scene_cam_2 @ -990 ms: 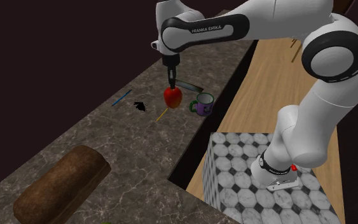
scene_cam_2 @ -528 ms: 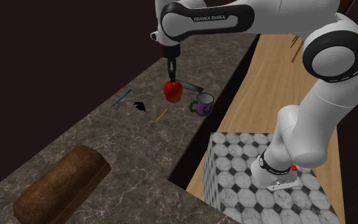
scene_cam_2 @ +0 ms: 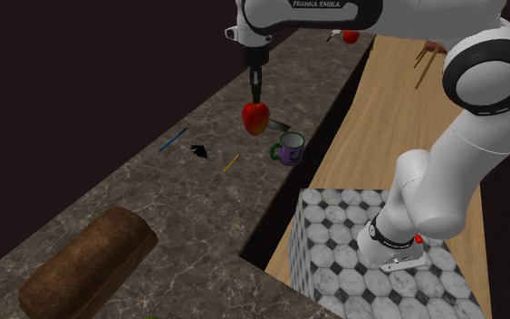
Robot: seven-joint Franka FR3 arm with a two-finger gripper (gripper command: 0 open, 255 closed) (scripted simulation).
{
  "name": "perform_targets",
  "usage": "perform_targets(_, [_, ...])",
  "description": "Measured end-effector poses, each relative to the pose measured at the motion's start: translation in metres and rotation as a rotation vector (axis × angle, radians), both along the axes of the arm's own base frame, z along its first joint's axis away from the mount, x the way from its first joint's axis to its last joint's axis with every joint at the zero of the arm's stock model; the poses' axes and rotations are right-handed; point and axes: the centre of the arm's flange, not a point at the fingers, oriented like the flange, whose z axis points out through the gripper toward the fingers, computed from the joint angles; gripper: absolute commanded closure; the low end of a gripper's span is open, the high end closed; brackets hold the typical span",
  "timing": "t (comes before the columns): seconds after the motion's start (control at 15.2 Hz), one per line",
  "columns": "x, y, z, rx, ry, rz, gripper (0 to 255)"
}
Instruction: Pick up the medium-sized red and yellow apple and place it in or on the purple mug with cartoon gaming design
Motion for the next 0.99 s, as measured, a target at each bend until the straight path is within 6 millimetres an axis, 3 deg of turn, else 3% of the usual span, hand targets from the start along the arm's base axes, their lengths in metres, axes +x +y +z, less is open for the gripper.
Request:
perform_targets(0.66, [-0.110,-0.046,0.053,0.000,0.000,0.000,255])
perform_targets(0.99, [-0.122,-0.053,0.037,0.000,0.001,0.000,255])
